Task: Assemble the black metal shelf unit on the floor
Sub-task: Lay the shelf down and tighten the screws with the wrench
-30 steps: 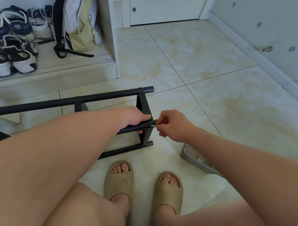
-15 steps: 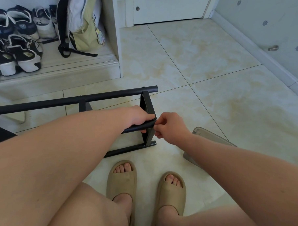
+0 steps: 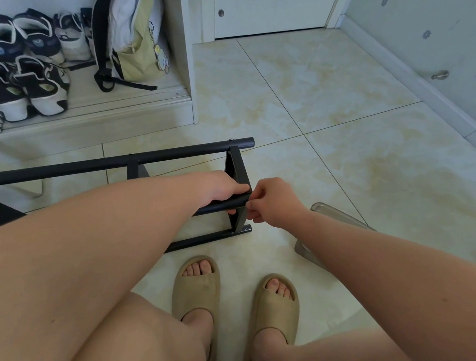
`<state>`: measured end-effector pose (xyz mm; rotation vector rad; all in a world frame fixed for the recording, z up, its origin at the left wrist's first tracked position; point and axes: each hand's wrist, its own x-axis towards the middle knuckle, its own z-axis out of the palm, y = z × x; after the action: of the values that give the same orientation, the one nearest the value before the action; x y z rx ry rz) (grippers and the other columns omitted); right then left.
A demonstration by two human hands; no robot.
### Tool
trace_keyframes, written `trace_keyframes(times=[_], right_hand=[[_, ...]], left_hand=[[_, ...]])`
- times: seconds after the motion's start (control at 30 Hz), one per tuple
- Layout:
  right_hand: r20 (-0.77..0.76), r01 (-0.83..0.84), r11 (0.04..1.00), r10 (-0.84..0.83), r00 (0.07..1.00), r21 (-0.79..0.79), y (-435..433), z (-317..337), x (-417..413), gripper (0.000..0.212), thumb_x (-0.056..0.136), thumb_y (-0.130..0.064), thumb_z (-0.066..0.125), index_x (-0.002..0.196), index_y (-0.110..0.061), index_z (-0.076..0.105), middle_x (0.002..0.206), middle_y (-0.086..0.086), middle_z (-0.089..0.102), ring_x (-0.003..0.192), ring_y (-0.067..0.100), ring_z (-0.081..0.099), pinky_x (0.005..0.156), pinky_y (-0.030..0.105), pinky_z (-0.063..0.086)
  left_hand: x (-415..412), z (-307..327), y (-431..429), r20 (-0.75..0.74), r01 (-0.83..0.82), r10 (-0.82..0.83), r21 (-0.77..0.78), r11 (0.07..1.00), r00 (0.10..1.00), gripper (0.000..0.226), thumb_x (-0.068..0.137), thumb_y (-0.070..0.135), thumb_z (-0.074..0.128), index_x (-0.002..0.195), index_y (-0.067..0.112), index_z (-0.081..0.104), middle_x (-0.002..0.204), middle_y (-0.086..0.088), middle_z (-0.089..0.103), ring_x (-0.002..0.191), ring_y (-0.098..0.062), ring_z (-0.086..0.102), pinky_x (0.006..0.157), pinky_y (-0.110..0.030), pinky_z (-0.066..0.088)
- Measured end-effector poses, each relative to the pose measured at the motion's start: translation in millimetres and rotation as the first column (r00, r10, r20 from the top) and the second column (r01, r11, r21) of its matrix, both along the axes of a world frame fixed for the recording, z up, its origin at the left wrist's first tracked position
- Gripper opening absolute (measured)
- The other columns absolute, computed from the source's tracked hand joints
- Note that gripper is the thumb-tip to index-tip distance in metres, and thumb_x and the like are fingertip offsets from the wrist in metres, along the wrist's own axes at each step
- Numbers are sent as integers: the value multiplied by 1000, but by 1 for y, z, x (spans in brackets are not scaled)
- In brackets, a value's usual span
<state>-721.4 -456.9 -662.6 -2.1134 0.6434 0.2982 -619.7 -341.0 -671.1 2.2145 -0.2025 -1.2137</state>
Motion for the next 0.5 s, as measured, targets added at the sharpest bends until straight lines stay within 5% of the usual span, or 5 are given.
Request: trace_keyframes(times=[0.07, 0.23, 0.37, 0.5], right_hand=[[-24, -94, 995, 93, 995, -23, -5, 2, 3, 14, 90, 3, 61, 79, -7, 61, 78, 20, 74, 77, 34, 75, 76, 52, 62], [-69, -278, 932, 270, 961, -233, -5, 6, 8, 7, 91, -4, 59, 89, -9, 63, 90, 14, 73, 86, 30, 72, 80, 48, 59], [-38, -236, 923, 235, 971, -303, -8, 4, 8, 7, 92, -11, 65, 88, -11, 59, 94, 14, 70, 89, 32, 69, 75, 44, 58], [-35, -195, 926, 195, 980, -323, -11, 1, 11, 19, 92, -19, 69, 107, -13, 58, 96, 11, 67, 85, 31, 67, 75, 43, 58]], left_hand=[[-1, 0, 1, -1, -8, 8, 3, 1000, 1000, 43, 98, 48, 55, 113, 11, 69, 81, -4, 76, 78, -17, 74, 66, -25, 52], [-1, 0, -1, -8, -30, 29, -32, 999, 1000, 44, 97, 47, 59, 114, 7, 68, 96, -10, 77, 80, -20, 73, 78, -29, 53], [-4, 3, -3, 5, -37, 37, -51, 998, 999, 39, 100, 39, 55, 114, 5, 67, 96, -12, 76, 85, -26, 73, 96, -37, 52], [-4, 4, -3, 26, -45, 46, -41, 998, 999, 35, 100, 36, 54, 112, 6, 67, 95, -14, 76, 92, -27, 73, 99, -40, 51]])
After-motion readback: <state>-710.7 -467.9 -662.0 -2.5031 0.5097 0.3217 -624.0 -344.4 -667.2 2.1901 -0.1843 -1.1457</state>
